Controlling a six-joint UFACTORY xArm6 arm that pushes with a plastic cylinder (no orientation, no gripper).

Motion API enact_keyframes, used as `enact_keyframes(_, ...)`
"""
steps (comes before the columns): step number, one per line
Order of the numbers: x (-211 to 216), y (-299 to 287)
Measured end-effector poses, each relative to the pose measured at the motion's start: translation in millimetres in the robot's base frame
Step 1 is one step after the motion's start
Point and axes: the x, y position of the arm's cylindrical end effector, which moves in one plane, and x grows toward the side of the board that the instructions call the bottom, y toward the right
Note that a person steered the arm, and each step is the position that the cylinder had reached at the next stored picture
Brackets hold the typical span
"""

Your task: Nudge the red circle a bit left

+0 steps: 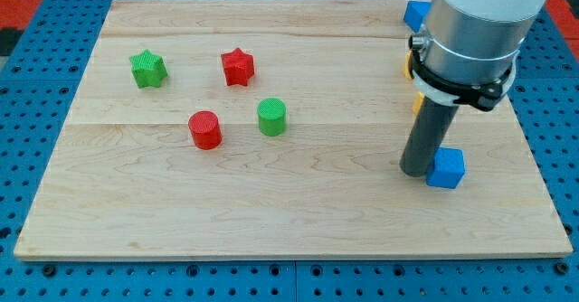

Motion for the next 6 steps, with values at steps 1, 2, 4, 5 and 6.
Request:
enact_keyframes(1,-0.1,-74.3)
enact_keyframes(2,-6.7,-134.7)
enact_keyframes(4,-53.7,-198.2)
enact_keyframes(5,-70.8,-208.5)
enact_keyframes(6,-78.8,-176.1)
